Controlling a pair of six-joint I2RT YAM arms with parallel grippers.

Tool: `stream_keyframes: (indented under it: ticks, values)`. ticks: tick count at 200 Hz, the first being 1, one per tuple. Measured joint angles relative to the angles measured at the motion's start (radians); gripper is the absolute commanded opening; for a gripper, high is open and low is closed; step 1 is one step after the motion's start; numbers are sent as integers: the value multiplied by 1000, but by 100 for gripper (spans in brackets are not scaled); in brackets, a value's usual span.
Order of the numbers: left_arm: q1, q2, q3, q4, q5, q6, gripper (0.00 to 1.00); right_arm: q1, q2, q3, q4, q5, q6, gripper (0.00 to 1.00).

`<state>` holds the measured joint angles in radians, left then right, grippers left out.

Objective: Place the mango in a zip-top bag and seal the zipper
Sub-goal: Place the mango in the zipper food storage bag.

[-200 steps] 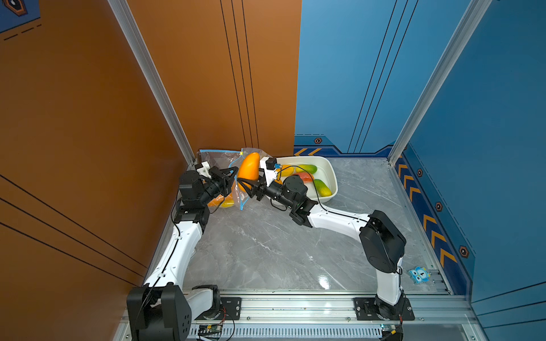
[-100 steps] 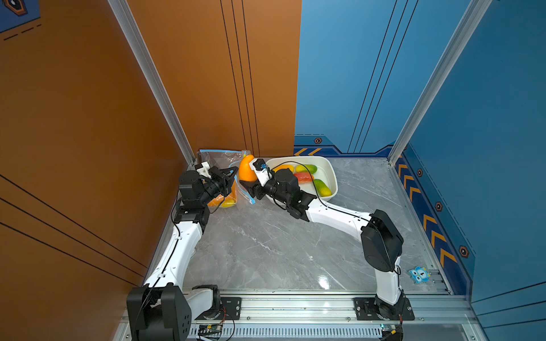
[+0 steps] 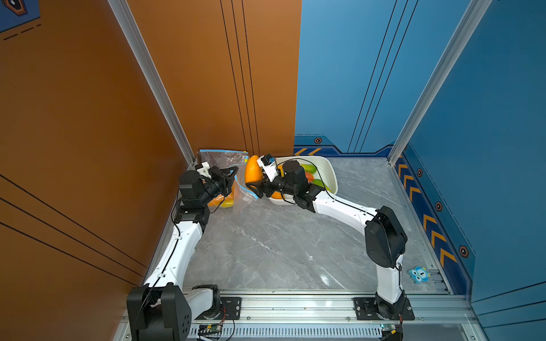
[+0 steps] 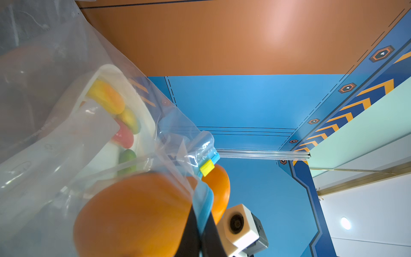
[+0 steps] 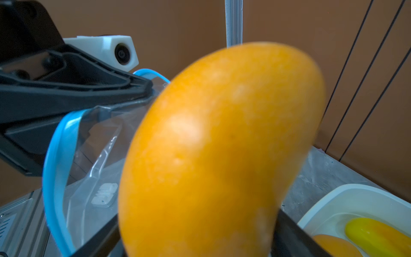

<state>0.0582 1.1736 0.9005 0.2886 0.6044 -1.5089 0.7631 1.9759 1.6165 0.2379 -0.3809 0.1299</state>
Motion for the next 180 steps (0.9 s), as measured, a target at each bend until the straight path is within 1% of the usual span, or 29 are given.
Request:
stream_keyframes:
  ticks: [7,17,32,43,93,120,131,146,168,180]
  values:
    - [0,1,0,4,0,-3,0,-8,-3,0,0,-11,21,57]
    - [0,1,0,8,0,-7,0,-18,-8,3,1,-19,47,53]
    - [0,1,0,10,0,-8,0,-21,-15,7,9,-19,91,52]
    - [0,1,0,12,0,-8,0,-20,-24,6,23,-19,119,49]
    - [0,2,-3,22,-2,-11,0,-18,-133,-95,194,22,213,49]
    - [0,2,-3,26,-3,-11,0,-16,-190,-155,310,33,224,49]
    - [0,3,-3,28,-3,-11,0,-10,-194,-164,354,28,223,45]
    - [0,3,-4,30,-3,-11,0,6,-194,-177,405,6,217,46]
    - [0,3,-4,30,-3,-11,0,37,-187,-175,428,-17,181,45]
    - [0,3,-4,30,-3,-12,0,50,-164,-145,428,-28,164,45]
